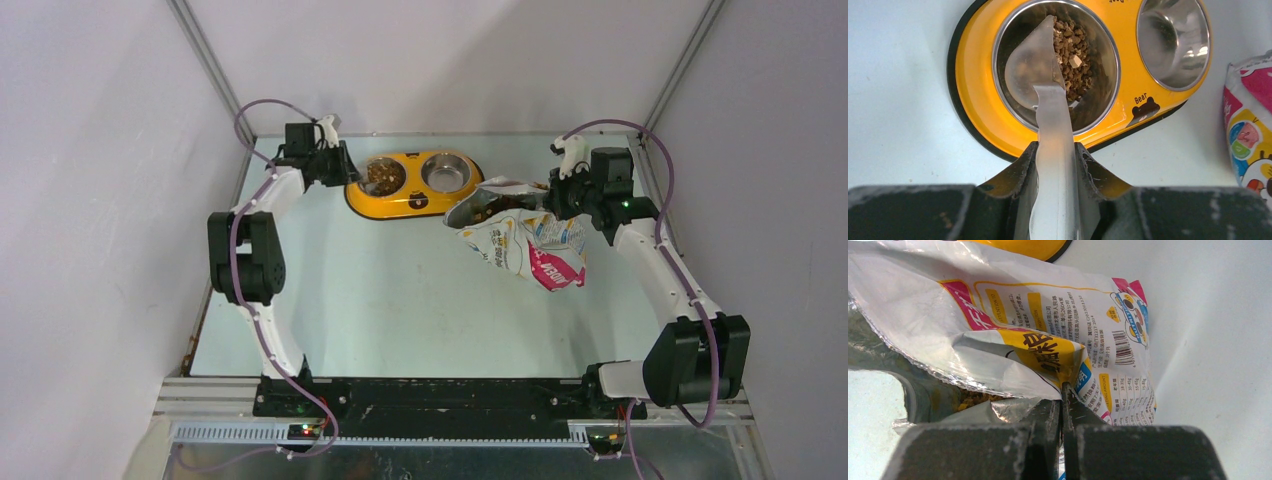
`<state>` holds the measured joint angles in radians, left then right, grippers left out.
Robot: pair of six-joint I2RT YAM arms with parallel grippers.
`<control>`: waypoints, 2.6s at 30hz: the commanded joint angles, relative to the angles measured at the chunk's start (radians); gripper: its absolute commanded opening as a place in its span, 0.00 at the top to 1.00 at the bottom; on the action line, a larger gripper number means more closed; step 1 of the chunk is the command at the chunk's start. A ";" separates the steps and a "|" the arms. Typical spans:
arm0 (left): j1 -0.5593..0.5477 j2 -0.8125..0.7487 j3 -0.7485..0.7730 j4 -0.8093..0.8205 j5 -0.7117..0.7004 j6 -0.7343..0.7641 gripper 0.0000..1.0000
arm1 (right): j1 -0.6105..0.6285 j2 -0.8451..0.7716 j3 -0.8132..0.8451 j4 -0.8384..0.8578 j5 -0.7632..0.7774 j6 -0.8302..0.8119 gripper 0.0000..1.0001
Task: Serve the pet food
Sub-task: Pour the pet food into the pet food bowl.
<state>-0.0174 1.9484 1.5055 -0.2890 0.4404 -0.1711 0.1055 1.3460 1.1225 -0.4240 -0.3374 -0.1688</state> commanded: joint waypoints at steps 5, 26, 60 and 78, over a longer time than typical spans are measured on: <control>-0.029 -0.056 0.050 -0.060 -0.121 0.112 1.00 | -0.010 -0.027 -0.014 -0.049 0.036 -0.023 1.00; -0.049 -0.121 0.114 -0.139 -0.171 0.207 1.00 | -0.013 -0.027 -0.015 -0.052 0.032 -0.026 1.00; -0.122 -0.250 0.108 -0.196 -0.296 0.260 1.00 | -0.011 -0.026 -0.015 -0.055 0.026 -0.030 1.00; -0.132 -0.353 0.067 -0.187 -0.166 0.154 1.00 | -0.010 -0.031 -0.015 -0.059 0.014 -0.029 1.00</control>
<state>-0.1509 1.6752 1.5791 -0.5060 0.1932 0.0326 0.1055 1.3437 1.1206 -0.4252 -0.3550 -0.1764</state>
